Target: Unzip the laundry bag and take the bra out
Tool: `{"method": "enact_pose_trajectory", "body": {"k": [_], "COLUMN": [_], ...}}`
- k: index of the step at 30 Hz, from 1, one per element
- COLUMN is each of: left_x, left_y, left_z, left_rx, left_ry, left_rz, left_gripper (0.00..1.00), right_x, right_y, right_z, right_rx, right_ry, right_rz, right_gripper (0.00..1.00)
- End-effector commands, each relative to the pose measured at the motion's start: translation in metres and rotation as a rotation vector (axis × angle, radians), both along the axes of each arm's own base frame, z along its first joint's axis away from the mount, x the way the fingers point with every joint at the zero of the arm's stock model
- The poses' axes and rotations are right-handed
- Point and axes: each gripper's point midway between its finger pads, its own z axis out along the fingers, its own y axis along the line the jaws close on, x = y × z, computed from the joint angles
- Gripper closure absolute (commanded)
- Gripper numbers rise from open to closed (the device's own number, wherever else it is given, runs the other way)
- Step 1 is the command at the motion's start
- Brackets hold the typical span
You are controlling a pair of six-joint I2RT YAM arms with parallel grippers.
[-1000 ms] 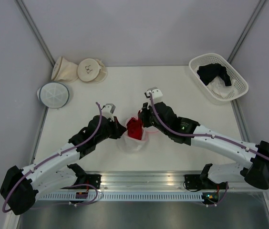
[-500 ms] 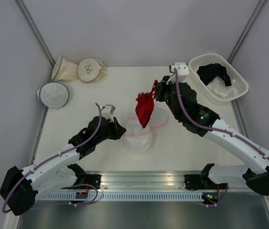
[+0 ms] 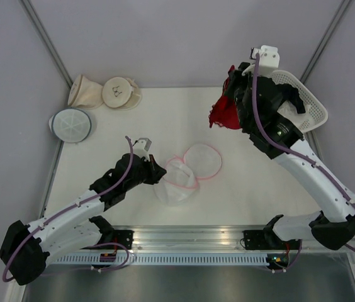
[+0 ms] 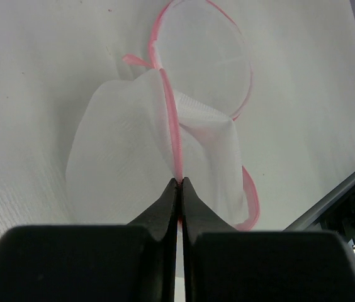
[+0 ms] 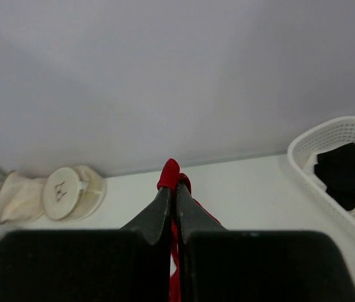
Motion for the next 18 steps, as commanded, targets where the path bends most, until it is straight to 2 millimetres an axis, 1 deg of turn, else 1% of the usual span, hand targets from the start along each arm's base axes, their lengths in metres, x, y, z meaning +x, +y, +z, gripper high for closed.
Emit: {"method": "enact_pose_trajectory", "body": {"k": [1,3,4,5,6,8,9,10,11,12,14,15,16,17,18], "left_x": [-0.004,-0.005,-0.005,-0.006,-0.009,-0.011,-0.012,-0.012,-0.013,-0.012,-0.012,-0.013,-0.013,-0.010,-0.010], "left_y": [-0.002,-0.001,-0.002,-0.001,-0.004,-0.003,-0.002,-0.001,0.001,0.001,0.003,0.003,0.004,0.007,0.007], "left_z": [0.010,0.012,0.013,0.013,0.015,0.017,0.018,0.020,0.019,0.021,0.021,0.021,0.022,0.022,0.024], "left_rx": [-0.044,-0.050,-0.055,-0.053,-0.063,-0.064,-0.065,-0.070,-0.060,-0.060,-0.049,-0.043,-0.038,-0.029,-0.032], "left_ry": [-0.002,-0.005,-0.007,-0.003,0.003,0.004,0.003,-0.005,0.000,-0.004,-0.005,0.000,-0.001,-0.007,-0.011], "left_rz": [-0.001,0.000,-0.001,0.000,-0.020,-0.023,-0.023,-0.020,-0.015,-0.012,-0.012,-0.013,-0.015,0.007,0.008], "left_gripper": [0.98,0.98,0.98,0.98,0.98,0.98,0.98,0.98,0.98,0.98,0.98,0.98,0.98,0.98,0.98], "right_x": [0.035,0.054,0.079,0.090,0.108,0.126,0.141,0.149,0.157,0.172,0.187,0.203,0.209,0.215,0.228], "right_y": [-0.046,-0.062,-0.082,-0.093,-0.117,-0.136,-0.154,-0.165,-0.168,-0.187,-0.200,-0.217,-0.223,-0.231,-0.243], "right_z": [0.000,-0.004,-0.021,-0.027,-0.038,-0.048,-0.056,-0.057,-0.061,-0.060,-0.066,-0.068,-0.072,-0.078,-0.088], "right_rx": [-0.017,0.010,0.008,0.025,0.041,0.064,0.080,0.093,0.100,0.120,0.123,0.131,0.130,0.127,0.125], "right_ry": [0.028,0.054,0.094,0.106,0.124,0.137,0.143,0.141,0.148,0.144,0.171,0.171,0.180,0.195,0.206], "right_rz": [-0.193,-0.225,-0.255,-0.278,-0.336,-0.371,-0.407,-0.422,-0.411,-0.441,-0.441,-0.465,-0.472,-0.481,-0.492], "right_gripper": [1.00,1.00,1.00,1.00,1.00,1.00,1.00,1.00,0.99,1.00,1.00,1.00,1.00,0.99,0.99]}}
